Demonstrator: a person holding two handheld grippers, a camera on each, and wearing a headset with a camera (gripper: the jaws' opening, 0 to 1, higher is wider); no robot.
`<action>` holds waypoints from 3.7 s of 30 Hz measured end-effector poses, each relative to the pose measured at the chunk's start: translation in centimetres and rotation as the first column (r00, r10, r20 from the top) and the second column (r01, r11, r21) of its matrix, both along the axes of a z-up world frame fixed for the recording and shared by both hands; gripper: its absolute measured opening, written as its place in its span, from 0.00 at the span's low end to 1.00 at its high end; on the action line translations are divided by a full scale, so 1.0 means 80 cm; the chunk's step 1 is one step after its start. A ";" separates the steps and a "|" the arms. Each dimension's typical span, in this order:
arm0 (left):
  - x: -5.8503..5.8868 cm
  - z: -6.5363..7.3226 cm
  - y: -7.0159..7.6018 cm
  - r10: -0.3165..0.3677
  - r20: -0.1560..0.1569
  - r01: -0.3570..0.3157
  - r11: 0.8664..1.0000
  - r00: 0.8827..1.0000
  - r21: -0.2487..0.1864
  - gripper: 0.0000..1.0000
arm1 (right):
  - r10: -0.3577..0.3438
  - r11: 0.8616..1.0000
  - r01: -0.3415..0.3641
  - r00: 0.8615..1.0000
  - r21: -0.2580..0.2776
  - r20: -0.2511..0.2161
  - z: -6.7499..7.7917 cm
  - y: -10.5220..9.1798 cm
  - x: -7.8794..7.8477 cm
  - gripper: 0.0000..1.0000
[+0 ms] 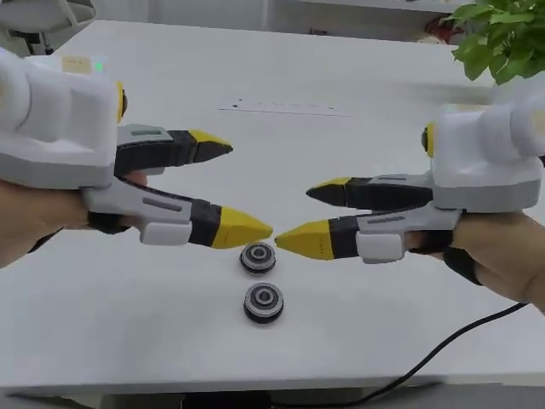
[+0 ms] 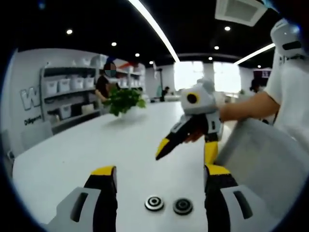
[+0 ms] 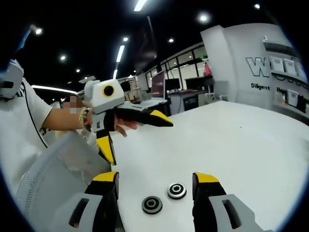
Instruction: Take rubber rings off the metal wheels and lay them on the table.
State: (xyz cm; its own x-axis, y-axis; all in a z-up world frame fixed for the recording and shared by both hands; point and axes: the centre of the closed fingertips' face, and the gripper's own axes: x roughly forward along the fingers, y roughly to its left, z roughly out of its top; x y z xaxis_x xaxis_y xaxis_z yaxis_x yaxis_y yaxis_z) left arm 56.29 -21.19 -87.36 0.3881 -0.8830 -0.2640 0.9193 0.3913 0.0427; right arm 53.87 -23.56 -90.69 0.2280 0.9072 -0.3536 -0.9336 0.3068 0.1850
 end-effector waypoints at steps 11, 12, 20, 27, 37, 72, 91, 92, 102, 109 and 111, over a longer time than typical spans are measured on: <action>0.002 -0.007 -0.017 0.018 0.052 -0.017 1.000 0.999 -0.011 0.60 | 0.054 0.994 -0.055 0.998 -0.096 -0.009 -0.042 0.004 -0.012 0.46; 0.000 -0.010 -0.018 0.020 0.051 -0.019 1.000 0.998 -0.015 0.60 | 0.075 0.991 -0.076 0.997 -0.107 -0.014 -0.048 0.006 -0.016 0.44; -0.017 -0.050 -0.019 0.006 -0.063 -0.007 1.000 0.998 -0.020 0.55 | 0.111 0.977 -0.120 0.992 -0.179 -0.060 -0.087 0.016 -0.033 0.32; -0.022 -0.074 -0.015 -0.021 -0.076 0.023 0.999 0.997 0.029 0.49 | 0.130 0.950 -0.142 0.990 -0.280 -0.059 -0.113 0.010 -0.033 0.31; -0.045 -0.114 -0.022 -0.109 -0.096 0.120 0.985 0.989 0.121 0.36 | 0.108 0.932 -0.126 0.992 -0.341 -0.070 -0.133 -0.001 -0.027 0.25; -0.046 -0.161 -0.024 -0.125 -0.093 0.144 0.959 0.988 0.242 0.14 | 0.113 0.912 -0.127 0.992 -0.391 -0.058 -0.146 -0.003 -0.027 0.06; -0.041 -0.162 -0.025 -0.109 -0.089 0.126 0.968 0.990 0.217 0.14 | -0.120 0.943 0.026 0.956 -0.331 -0.268 -0.139 -0.011 -0.013 0.00; -0.041 -0.162 -0.025 -0.109 -0.089 0.126 0.968 0.990 0.217 0.14 | -0.133 0.945 0.035 0.949 -0.326 -0.284 -0.139 -0.011 -0.013 0.00; -0.040 -0.163 -0.025 -0.123 -0.087 0.137 0.973 0.989 0.187 0.14 | -0.238 0.962 0.137 0.845 -0.236 -0.479 -0.132 -0.013 -0.009 0.00; -0.042 -0.162 -0.026 -0.126 -0.090 0.141 0.972 0.988 0.185 0.14 | -0.254 0.961 0.155 0.821 -0.228 -0.511 -0.132 -0.014 -0.009 0.00; -0.042 -0.162 -0.027 -0.128 -0.085 0.142 0.972 0.988 0.189 0.14 | -0.261 0.961 0.166 0.802 -0.220 -0.537 -0.131 -0.013 -0.009 0.00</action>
